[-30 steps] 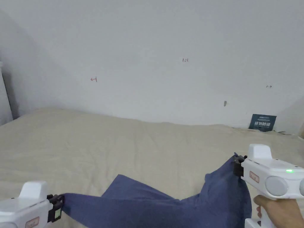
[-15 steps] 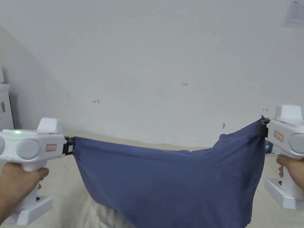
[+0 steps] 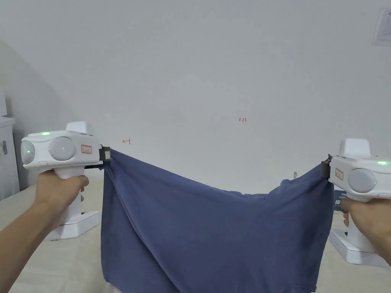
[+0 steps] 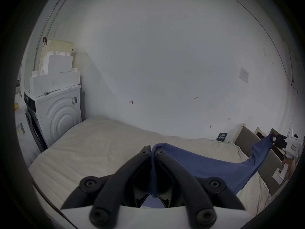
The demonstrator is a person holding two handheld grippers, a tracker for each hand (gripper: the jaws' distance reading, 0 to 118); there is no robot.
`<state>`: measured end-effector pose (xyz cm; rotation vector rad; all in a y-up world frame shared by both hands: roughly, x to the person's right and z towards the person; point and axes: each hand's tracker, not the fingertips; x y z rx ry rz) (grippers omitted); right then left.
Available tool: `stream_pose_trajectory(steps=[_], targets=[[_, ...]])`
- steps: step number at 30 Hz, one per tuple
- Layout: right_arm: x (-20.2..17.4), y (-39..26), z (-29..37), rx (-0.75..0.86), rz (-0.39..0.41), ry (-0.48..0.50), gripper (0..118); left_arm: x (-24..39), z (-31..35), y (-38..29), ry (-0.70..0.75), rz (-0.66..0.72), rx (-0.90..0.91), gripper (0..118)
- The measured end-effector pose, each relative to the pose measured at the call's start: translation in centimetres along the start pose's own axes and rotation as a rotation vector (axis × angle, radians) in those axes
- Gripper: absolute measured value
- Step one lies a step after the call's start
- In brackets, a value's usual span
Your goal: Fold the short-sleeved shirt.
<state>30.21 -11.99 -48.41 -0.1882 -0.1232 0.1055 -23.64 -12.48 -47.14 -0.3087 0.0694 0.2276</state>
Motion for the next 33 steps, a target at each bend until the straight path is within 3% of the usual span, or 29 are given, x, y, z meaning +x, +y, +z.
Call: stream_pose_trajectory(steps=[17, 26, 33], targets=[[-0.8, 8.7, -10.1, 0.072, 0.023, -0.056, 2, 1.0, -9.8, 9.7, 0.031, -0.037, 0.050, 0], [-2.3, 5.1, -10.8, 0.047, 0.029, -0.036, 2, 0.0, -11.5, 5.8, 0.041, -0.027, 0.018, 0], [-3.2, 0.0, -7.8, 0.010, 0.008, 0.005, 2, -0.8, -9.1, 0.9, 0.069, -0.072, 0.000, 0]])
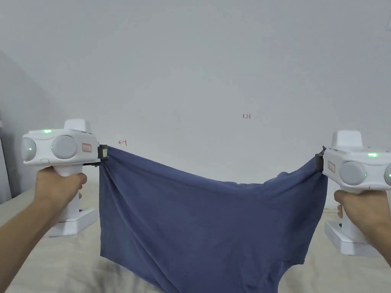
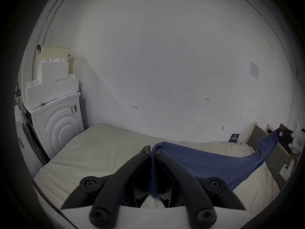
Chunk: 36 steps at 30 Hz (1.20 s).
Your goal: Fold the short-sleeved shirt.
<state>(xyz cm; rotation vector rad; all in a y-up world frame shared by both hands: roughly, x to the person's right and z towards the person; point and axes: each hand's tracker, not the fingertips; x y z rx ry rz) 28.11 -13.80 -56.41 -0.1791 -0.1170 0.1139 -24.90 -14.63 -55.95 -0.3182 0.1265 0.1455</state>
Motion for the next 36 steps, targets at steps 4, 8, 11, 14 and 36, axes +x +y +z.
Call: stream_pose_trajectory(steps=[4, 8, 11, 14, 36], targets=[[0.3, -3.2, 3.0, -0.017, -0.022, 0.015, 2, -0.9, 2.8, -3.1, -0.009, -0.011, -0.012, 0], [0.7, -6.4, 7.3, -0.008, 0.007, 0.025, 2, -2.1, 6.8, -6.5, -0.020, -0.033, -0.018, 0], [1.3, -9.1, 10.3, 0.002, 0.021, 0.031, 2, -3.1, 9.8, -9.5, -0.031, -0.032, -0.019, 0], [1.9, -11.9, 14.1, 0.004, 0.020, 0.032, 2, -4.1, 12.8, -13.2, -0.037, -0.030, -0.022, 0], [-0.1, -36.8, 35.0, -0.265, 0.059, -0.034, 2, -10.9, 25.6, -43.2, 0.046, 0.002, -0.337, 0]])
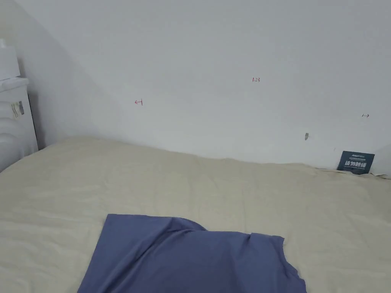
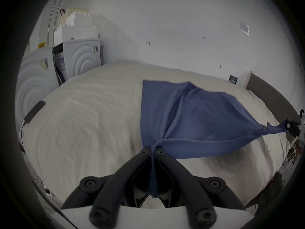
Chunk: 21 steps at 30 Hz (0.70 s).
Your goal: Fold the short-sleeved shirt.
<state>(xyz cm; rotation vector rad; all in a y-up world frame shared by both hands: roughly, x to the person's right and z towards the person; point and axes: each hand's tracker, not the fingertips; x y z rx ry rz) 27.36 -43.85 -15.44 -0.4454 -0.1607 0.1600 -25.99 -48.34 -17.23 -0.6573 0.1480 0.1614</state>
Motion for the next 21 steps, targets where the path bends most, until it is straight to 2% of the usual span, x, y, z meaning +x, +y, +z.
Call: stream_pose_trajectory(steps=[2, 5, 14, 19, 21], targets=[[-0.2, -1.8, -0.1, -0.047, -0.021, -0.004, 2, 0.1, 0.4, -1.0, 0.005, 0.024, -0.023, 0], [-0.9, -3.7, -0.1, -0.097, 0.008, -0.012, 2, -0.1, 0.1, -2.0, 0.006, 0.042, -0.050, 0], [-1.0, -5.2, 2.2, -0.112, 0.044, -0.030, 2, -0.1, 1.1, -2.6, 0.028, 0.013, -0.046, 0], [-1.0, -5.1, 2.0, -0.126, 0.018, 0.009, 2, -0.2, 0.5, -2.9, 0.034, 0.011, -0.052, 0], [-1.0, -5.3, 1.6, -0.141, -0.019, 0.027, 2, -0.1, 0.3, -3.0, 0.039, 0.010, -0.062, 0]])
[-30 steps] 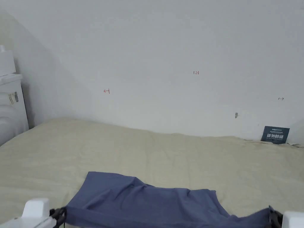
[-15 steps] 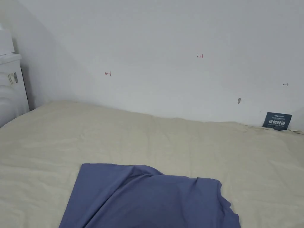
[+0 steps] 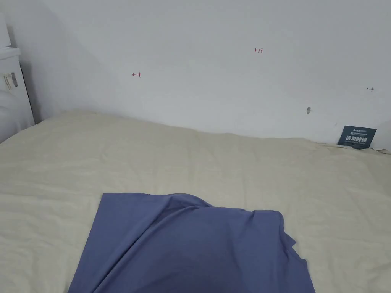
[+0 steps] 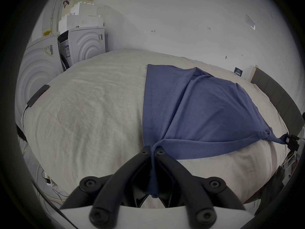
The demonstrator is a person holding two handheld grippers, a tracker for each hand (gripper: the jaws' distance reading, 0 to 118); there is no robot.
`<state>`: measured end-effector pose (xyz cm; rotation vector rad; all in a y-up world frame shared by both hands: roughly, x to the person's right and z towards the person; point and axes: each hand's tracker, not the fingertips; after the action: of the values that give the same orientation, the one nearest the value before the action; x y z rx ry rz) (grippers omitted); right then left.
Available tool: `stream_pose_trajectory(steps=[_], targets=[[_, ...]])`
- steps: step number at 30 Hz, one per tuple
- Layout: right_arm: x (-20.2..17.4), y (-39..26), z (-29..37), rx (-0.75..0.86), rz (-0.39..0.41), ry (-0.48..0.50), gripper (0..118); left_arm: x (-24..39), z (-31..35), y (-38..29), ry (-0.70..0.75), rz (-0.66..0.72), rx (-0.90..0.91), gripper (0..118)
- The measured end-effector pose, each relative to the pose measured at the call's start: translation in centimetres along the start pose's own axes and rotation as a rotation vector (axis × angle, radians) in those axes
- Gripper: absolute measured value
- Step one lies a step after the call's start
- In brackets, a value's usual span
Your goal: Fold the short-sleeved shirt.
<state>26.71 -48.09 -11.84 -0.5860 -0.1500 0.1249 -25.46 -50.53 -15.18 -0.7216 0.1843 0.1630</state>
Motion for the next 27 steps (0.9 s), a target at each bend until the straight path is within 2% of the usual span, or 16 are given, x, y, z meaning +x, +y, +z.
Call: stream_pose_trajectory(steps=[2, 4, 5, 7, 8, 9, 15, 20, 21, 23, 25, 26, 27], targets=[[0.0, 0.0, -0.5, -0.018, 0.001, 0.010, 3, 0.1, 0.0, -0.1, 0.000, 0.000, -0.004, 1], [0.0, -0.1, -0.6, -0.019, -0.006, 0.018, 8, 0.1, 0.1, 0.1, -0.007, 0.001, -0.009, 12], [-0.1, 0.0, -0.6, -0.020, -0.007, 0.021, 17, 0.1, 0.4, 0.3, -0.008, 0.003, -0.009, 18], [-0.2, 0.5, -0.5, -0.012, -0.006, 0.020, 57, 0.0, 0.8, 0.6, 0.001, 0.011, -0.001, 48], [-0.2, 0.9, -0.4, -0.004, -0.006, 0.025, 71, -0.1, 1.2, 0.9, 0.008, 0.021, 0.008, 62], [-0.2, 1.3, -0.3, 0.010, -0.007, 0.031, 79, -0.1, 1.7, 1.3, 0.016, 0.029, 0.032, 73], [-1.6, 5.4, -0.2, 0.115, -0.008, 0.080, 79, 0.6, 4.0, 3.8, 0.034, 0.017, 0.191, 75], [-3.5, 8.5, -1.7, 0.177, -0.053, 0.122, 77, 3.3, 3.8, 6.5, 0.006, -0.026, 0.237, 74], [-4.0, 9.1, -1.9, 0.187, -0.052, 0.127, 70, 3.9, 3.7, 6.9, -0.002, -0.038, 0.251, 73], [-4.8, 10.0, -2.0, 0.219, -0.053, 0.132, 47, 5.1, 3.9, 7.5, -0.013, -0.060, 0.285, 63], [-5.4, 10.8, -2.1, 0.234, -0.050, 0.123, 13, 6.3, 4.0, 8.0, -0.016, -0.082, 0.299, 38], [-5.6, 11.1, -2.1, 0.248, -0.058, 0.123, 4, 6.8, 4.0, 8.1, -0.018, -0.088, 0.306, 28], [-5.6, 11.3, -2.0, 0.252, -0.068, 0.129, 2, 7.2, 4.1, 8.2, -0.026, -0.090, 0.311, 18]])
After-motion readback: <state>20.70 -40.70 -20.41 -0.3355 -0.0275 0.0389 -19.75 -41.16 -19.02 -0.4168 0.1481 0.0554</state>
